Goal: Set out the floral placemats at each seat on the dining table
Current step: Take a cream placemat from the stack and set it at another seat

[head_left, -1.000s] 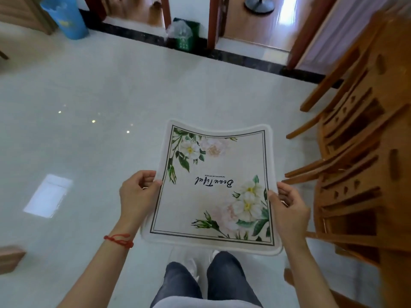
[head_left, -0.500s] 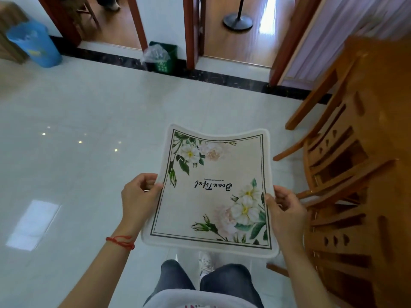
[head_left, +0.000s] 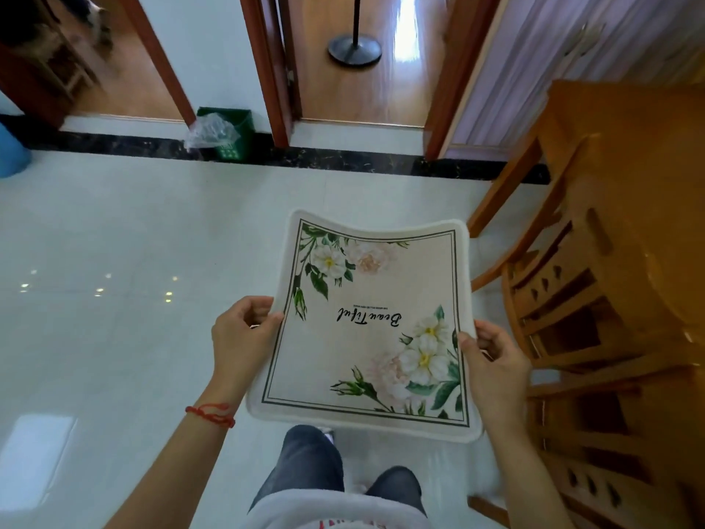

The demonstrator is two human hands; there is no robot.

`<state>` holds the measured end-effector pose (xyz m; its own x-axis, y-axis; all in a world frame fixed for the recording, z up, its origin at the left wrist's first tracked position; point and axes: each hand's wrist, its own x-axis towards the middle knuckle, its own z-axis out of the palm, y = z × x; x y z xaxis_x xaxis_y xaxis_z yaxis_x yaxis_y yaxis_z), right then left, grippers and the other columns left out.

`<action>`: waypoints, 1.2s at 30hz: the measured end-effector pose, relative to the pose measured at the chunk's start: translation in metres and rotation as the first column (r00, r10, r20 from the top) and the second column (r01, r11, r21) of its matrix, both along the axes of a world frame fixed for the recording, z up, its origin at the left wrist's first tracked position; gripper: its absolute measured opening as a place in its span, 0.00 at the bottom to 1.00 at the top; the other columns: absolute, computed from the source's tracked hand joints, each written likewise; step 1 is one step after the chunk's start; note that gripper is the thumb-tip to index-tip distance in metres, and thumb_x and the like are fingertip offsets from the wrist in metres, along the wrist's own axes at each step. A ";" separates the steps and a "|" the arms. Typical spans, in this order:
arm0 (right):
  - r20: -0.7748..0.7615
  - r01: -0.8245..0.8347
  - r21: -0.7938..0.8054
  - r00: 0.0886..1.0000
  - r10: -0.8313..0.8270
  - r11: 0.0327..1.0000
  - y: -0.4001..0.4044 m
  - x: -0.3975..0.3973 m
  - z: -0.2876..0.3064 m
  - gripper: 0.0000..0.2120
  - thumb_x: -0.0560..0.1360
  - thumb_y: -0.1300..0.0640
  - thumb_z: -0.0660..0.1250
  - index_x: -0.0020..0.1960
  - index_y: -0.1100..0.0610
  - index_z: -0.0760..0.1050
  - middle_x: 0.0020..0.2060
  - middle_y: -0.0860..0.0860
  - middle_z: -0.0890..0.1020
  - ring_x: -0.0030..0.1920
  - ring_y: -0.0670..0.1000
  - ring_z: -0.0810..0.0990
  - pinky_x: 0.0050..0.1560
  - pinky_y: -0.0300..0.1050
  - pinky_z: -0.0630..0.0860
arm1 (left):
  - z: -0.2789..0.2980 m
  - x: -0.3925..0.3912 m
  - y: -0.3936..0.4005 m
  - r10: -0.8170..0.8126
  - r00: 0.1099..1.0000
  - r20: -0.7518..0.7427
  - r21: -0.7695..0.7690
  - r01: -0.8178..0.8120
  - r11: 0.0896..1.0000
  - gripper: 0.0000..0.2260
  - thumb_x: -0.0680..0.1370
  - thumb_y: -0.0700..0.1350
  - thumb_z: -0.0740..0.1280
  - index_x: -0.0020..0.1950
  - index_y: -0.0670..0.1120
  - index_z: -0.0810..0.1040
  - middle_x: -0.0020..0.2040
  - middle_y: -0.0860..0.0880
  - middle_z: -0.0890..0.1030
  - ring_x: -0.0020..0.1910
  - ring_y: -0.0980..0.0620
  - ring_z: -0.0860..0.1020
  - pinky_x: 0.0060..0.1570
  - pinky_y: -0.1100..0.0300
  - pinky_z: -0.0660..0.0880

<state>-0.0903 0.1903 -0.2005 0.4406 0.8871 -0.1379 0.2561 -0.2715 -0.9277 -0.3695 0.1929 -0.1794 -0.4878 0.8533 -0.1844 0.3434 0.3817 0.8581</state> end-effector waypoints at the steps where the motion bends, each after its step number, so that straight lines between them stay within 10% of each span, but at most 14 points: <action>1: 0.005 0.015 0.002 1.000 -0.015 1.000 0.011 -0.002 0.000 0.08 0.72 0.65 0.68 0.50 0.57 0.77 0.37 0.47 0.79 0.33 0.36 0.76 0.33 0.28 0.73 | 0.001 -0.002 0.015 -0.012 1.000 0.002 -0.002 0.012 1.000 0.05 0.71 0.37 0.70 0.45 0.45 0.79 0.38 0.52 0.80 0.37 0.53 0.78 0.40 0.63 0.75; 15: 0.017 0.185 0.045 0.982 -0.186 0.982 0.132 0.002 0.008 0.10 0.71 0.67 0.69 0.50 0.58 0.77 0.37 0.44 0.78 0.35 0.32 0.76 0.36 0.24 0.71 | 0.004 0.010 0.181 -0.149 0.989 0.020 0.011 0.149 0.989 0.05 0.71 0.37 0.70 0.44 0.46 0.79 0.36 0.54 0.80 0.31 0.61 0.77 0.33 0.75 0.73; 25: 0.066 0.211 0.091 0.974 -0.218 0.973 0.238 0.056 0.011 0.10 0.70 0.65 0.70 0.48 0.53 0.77 0.37 0.43 0.80 0.38 0.39 0.78 0.39 0.33 0.76 | 0.007 0.066 0.298 -0.203 0.979 0.028 0.040 0.202 0.979 0.06 0.71 0.37 0.70 0.46 0.45 0.79 0.38 0.49 0.81 0.38 0.49 0.79 0.40 0.60 0.78; 36: 0.028 0.328 0.092 0.943 -0.332 0.940 0.293 0.108 0.015 0.10 0.71 0.64 0.69 0.52 0.59 0.78 0.39 0.48 0.81 0.38 0.43 0.79 0.39 0.36 0.78 | 0.016 0.128 0.394 -0.355 0.935 0.013 0.069 0.353 0.933 0.04 0.72 0.37 0.70 0.45 0.43 0.79 0.39 0.50 0.81 0.37 0.50 0.80 0.36 0.65 0.79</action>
<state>0.0181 0.4828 -0.1859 0.7142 0.6986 -0.0432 0.2053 -0.2681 -0.9413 -0.2415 0.5867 -0.1638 -0.1476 0.9803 -0.1315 0.4246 0.1829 0.8867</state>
